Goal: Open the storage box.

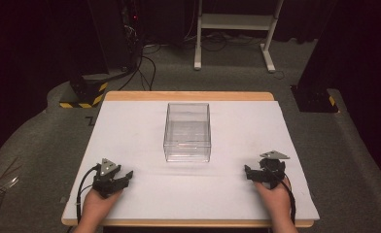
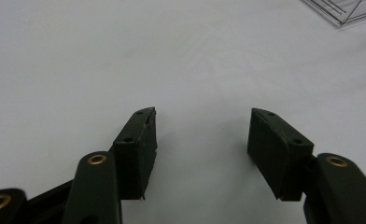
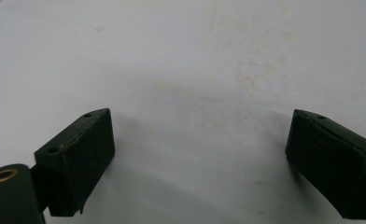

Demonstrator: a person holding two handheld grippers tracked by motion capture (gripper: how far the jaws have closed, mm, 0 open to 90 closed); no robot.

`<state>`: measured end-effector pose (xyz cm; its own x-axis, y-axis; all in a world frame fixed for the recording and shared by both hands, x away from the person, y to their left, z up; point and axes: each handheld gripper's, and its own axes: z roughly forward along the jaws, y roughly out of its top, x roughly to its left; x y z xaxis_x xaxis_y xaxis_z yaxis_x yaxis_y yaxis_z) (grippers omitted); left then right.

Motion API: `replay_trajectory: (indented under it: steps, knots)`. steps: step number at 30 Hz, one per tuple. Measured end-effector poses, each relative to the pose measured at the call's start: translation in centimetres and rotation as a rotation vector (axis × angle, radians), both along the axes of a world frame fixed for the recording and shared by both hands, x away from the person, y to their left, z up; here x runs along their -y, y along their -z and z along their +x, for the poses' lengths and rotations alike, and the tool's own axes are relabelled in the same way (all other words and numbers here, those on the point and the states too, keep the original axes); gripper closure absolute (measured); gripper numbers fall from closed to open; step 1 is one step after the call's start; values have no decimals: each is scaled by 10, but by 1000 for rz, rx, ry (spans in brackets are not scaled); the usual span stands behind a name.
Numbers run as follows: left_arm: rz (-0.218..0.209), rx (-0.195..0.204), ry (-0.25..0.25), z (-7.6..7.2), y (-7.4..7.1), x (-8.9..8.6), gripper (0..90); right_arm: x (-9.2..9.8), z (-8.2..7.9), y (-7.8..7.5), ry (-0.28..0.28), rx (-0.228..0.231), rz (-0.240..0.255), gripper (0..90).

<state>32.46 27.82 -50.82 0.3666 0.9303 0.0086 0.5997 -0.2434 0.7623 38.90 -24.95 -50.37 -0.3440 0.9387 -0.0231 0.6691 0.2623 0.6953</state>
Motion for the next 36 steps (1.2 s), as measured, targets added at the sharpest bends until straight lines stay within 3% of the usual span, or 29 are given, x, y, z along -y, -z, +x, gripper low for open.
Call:
replay_trajectory:
  steps: [18, 23, 36]
  knots:
    - [-1, -1, 5, 0, 0, 0, 411, -1, -1, 0, 4, 4, -5, 89]
    - [-3, -4, 9, 0, 0, 0, 406, 0, -8, -2, -12, 32, -2, 222]
    - [-4, -6, 15, 1, 0, 0, 392, -1, -27, -14, -56, 105, 40, 384]
